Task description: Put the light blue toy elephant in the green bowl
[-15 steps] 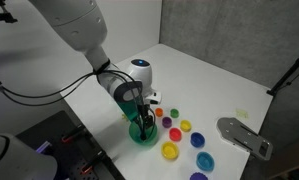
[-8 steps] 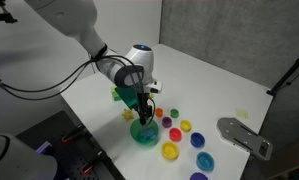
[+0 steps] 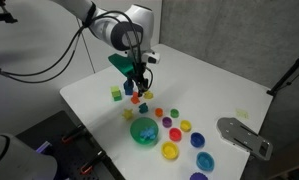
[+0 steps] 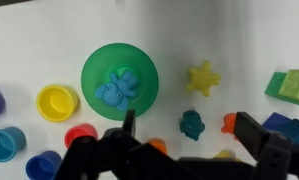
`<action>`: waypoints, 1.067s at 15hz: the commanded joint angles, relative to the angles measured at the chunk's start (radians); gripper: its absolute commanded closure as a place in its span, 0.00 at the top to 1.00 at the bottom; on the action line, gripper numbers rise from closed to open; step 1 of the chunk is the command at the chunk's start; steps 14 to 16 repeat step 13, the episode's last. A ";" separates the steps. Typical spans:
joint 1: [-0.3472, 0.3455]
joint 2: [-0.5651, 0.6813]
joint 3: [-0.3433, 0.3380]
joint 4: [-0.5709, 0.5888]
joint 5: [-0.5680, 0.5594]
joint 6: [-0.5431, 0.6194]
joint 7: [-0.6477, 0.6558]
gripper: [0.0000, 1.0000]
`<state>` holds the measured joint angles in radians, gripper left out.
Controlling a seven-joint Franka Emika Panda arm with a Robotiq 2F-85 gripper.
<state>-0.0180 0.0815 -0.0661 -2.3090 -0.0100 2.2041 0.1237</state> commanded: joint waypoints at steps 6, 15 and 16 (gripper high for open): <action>-0.002 -0.247 0.033 0.047 0.021 -0.185 -0.047 1.00; -0.005 -0.273 0.038 0.039 0.010 -0.182 -0.025 1.00; -0.005 -0.273 0.038 0.039 0.010 -0.182 -0.025 1.00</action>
